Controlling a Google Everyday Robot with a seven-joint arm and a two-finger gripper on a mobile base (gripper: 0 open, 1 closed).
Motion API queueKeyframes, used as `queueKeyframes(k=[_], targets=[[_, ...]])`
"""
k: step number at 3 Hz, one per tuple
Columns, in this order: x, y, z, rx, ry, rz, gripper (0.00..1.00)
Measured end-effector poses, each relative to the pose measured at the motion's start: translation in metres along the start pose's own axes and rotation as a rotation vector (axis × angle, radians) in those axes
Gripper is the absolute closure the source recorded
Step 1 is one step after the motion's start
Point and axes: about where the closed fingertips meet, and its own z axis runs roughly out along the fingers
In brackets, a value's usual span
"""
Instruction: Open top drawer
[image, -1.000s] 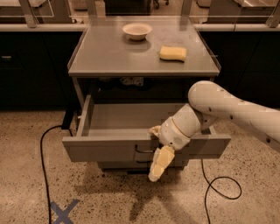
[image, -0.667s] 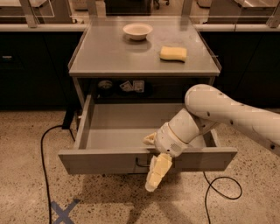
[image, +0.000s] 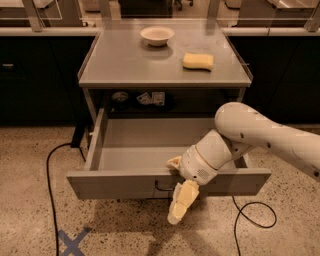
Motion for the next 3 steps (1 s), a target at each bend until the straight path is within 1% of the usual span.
queueKeyframes(k=[1,2,3], targets=[[0.002,0.051,-0.026,0.028,-0.031,0.045,0.0],[0.002,0.051,-0.026,0.028,-0.031,0.045,0.0],[0.007,0.034,-0.011,0.004,-0.004,0.045,0.0]])
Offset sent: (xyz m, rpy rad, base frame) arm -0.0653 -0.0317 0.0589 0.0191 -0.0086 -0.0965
